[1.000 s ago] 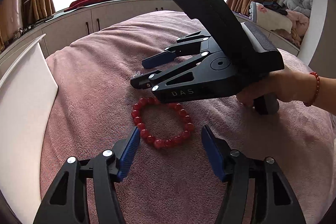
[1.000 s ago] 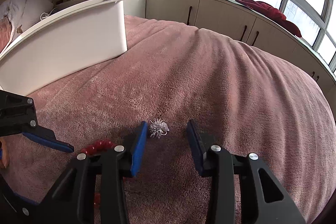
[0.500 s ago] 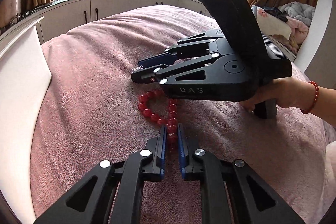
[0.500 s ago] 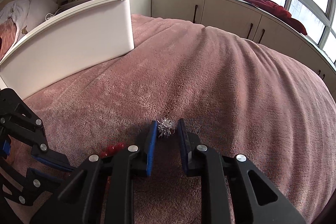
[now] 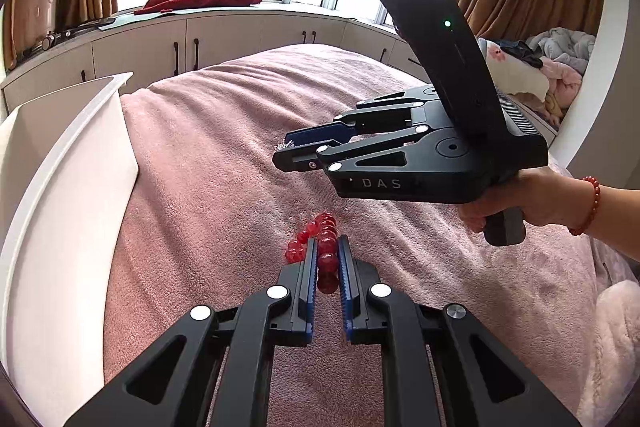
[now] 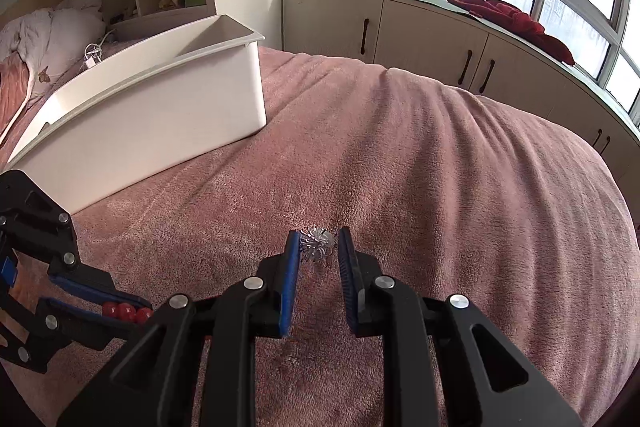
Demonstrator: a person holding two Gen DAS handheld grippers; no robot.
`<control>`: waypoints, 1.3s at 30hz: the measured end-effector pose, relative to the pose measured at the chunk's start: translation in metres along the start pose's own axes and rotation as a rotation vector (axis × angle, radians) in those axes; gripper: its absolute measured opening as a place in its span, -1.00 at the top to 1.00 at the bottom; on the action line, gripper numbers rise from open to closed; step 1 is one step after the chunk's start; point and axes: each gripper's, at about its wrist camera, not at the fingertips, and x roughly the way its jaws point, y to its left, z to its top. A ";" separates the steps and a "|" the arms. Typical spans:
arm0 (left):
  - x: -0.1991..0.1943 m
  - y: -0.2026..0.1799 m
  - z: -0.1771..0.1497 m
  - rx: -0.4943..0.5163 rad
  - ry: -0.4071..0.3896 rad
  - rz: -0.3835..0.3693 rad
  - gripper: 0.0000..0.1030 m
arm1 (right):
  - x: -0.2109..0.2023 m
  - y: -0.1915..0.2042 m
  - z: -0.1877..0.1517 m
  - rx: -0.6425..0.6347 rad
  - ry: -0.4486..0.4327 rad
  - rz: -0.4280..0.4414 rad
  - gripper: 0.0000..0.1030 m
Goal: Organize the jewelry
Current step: 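Grasp the red bead bracelet with the left tool while the right tool grasps the silver flower pin, then carry the red bracelet and silver pin into the white box and open both tools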
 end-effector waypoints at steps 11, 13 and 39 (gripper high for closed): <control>-0.076 0.007 0.011 -0.025 -0.133 0.021 0.72 | -0.039 0.035 0.049 -0.028 -0.048 -0.028 0.61; -0.091 0.012 0.013 -0.041 -0.163 0.025 0.72 | -0.044 0.044 0.059 -0.028 -0.056 -0.027 0.61; -0.217 0.111 0.002 -0.196 -0.232 0.362 0.72 | 0.000 0.116 0.182 0.279 -0.098 0.116 0.61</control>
